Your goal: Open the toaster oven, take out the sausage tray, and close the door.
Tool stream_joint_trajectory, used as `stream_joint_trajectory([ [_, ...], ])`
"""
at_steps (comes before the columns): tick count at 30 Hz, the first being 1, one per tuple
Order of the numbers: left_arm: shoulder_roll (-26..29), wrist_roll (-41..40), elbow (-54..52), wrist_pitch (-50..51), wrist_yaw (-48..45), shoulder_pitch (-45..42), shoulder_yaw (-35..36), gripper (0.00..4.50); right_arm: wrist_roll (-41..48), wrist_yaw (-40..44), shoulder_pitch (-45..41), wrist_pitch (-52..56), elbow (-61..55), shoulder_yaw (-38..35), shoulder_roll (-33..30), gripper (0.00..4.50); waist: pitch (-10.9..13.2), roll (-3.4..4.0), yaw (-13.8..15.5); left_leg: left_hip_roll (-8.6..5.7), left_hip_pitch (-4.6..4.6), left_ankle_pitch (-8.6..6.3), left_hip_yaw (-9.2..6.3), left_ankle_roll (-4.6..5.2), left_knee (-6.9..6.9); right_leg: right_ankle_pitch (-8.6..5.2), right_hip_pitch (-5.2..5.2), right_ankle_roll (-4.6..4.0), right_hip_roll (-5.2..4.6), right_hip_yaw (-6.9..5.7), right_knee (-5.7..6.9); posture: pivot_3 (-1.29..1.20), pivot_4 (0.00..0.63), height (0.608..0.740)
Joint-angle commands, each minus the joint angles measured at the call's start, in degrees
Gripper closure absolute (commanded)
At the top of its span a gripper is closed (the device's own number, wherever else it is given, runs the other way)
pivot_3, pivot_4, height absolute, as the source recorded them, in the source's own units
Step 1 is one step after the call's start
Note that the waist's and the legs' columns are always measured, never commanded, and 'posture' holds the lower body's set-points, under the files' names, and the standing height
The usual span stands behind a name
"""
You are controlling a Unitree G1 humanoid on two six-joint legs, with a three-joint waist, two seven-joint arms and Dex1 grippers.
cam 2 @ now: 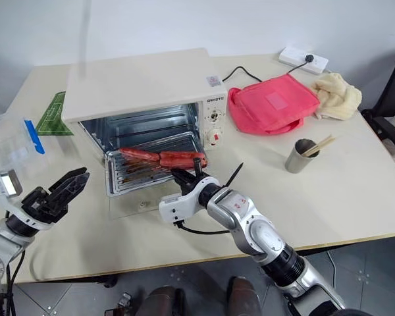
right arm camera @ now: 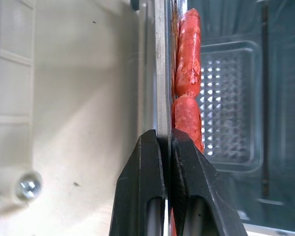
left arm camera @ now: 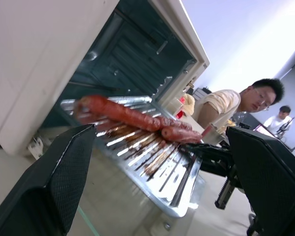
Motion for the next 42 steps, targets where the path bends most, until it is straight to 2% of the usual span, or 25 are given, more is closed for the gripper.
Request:
stream_joint_trajectory([
  [1,0.3,-2.4,-3.2,1.2,2.1,1.3,1.5,0.00,1.3,-1.0,0.1,-3.2,-4.4,-2.7,-1.4,4.49,0.0,-0.01,0.2,0.00,0.00,0.00,0.00,0.00,0.01,0.00,0.00,0.00,0.00,0.00,0.00,0.00,0.150,0.740],
  [6,0.5,-5.1,-4.4,3.3,5.1,3.7,3.0,0.00,2.3,-1.8,1.5,-6.2,-6.1,-4.6,-3.1,4.49,0.0,-0.01,0.3,0.01,0.01,0.00,0.00,0.00,0.03,0.00,0.02,-0.01,0.00,0.02,-0.01,0.00,0.150,0.740],
  [13,3.0,-15.9,-5.2,14.0,15.8,5.2,1.5,0.00,4.6,-4.0,2.8,-11.6,-6.9,-6.7,-4.6,4.49,0.0,-0.04,0.4,0.01,0.04,0.00,-0.01,0.00,0.05,0.00,0.07,-0.01,0.00,0.05,-0.05,0.00,0.150,0.740],
  [19,5.1,-31.0,-3.6,20.5,27.0,5.8,-1.2,0.00,9.6,-7.9,2.6,-19.3,-6.5,-8.4,-4.8,4.49,0.0,-0.05,0.4,0.01,0.06,0.00,-0.42,0.00,0.05,0.00,0.09,-0.01,-0.01,0.08,-0.05,0.00,0.150,0.740],
  [24,5.8,-46.1,-1.9,16.8,37.4,5.6,-2.8,0.00,10.4,-8.4,3.1,-23.1,-4.9,-8.6,-6.2,4.49,0.0,-0.05,0.4,0.00,0.09,0.00,-0.51,0.00,0.05,0.00,0.11,-0.02,-0.01,0.10,-0.04,0.00,0.150,0.740],
  [33,5.2,-48.2,-3.2,15.8,39.8,7.0,-4.0,0.00,10.3,-8.7,2.8,-25.4,-3.0,-9.7,-6.5,4.49,0.0,-0.05,0.4,-0.02,0.09,0.01,-0.45,0.01,0.06,0.00,0.13,-0.02,0.00,0.11,-0.07,0.00,0.150,0.740],
  [36,5.1,-48.2,-3.7,15.6,40.2,7.4,-4.5,0.55,10.3,-8.7,2.5,-25.7,-2.5,-9.9,-6.5,4.50,0.0,-0.05,0.5,-0.03,0.09,0.01,-0.39,0.01,0.07,-0.01,0.13,-0.02,0.00,0.11,-0.08,0.00,0.150,0.740],
  [42,3.6,-48.2,-5.6,15.8,41.4,9.4,-5.9,2.34,10.3,-8.7,2.0,-26.1,-1.3,-10.0,-6.6,4.50,0.0,-0.05,0.4,-0.02,0.09,0.01,-0.29,0.01,0.07,-0.01,0.14,-0.03,0.00,0.13,-0.11,0.00,0.150,0.740],
])
